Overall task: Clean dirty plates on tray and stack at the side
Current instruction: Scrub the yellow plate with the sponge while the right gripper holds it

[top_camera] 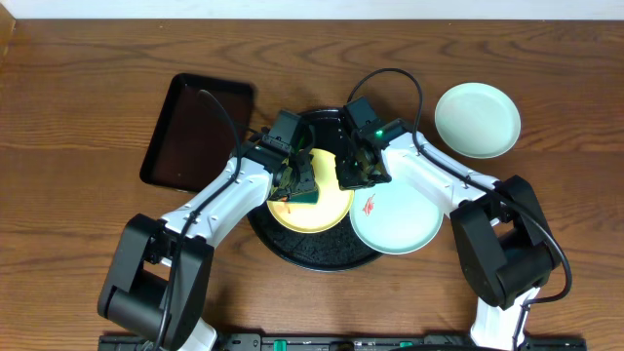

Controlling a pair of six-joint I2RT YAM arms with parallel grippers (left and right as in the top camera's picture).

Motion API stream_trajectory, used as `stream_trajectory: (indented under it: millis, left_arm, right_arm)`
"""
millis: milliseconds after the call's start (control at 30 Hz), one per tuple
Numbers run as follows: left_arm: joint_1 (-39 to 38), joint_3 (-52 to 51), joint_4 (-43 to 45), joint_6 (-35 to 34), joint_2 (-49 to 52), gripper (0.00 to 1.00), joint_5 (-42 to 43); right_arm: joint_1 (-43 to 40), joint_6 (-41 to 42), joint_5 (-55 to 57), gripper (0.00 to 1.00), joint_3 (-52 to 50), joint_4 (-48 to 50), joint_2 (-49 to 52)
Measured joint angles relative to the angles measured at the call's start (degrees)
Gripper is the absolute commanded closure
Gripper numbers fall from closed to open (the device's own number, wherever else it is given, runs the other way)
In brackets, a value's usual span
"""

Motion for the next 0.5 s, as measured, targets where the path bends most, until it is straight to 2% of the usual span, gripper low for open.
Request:
stream_trajectory:
  millis: [100, 200, 233, 500]
  left_arm:
    - [0.0, 0.0, 0.02, 0.31, 0.0, 0.73, 0.0]
    - [0.0, 0.0, 0.11, 0.55, 0.0, 0.81, 0.0]
    - [-0.04, 0.0, 0.09, 0.61, 0.0, 0.88, 0.07]
    - [0.0, 0.0, 0.07, -2.6, 0.0, 0.92, 3.41]
  right_arm:
    - [0.0, 0.0, 0.0, 0.99, 0.0, 0.0, 0.0]
    - [0.0, 0.0, 0.0, 0.99, 0.0, -0.02, 0.0]
    - [0.0, 0.0, 0.0, 0.99, 0.0, -0.02, 0.0]
    - [0.0, 0.0, -0.02, 0.99, 0.0, -0.04, 0.0]
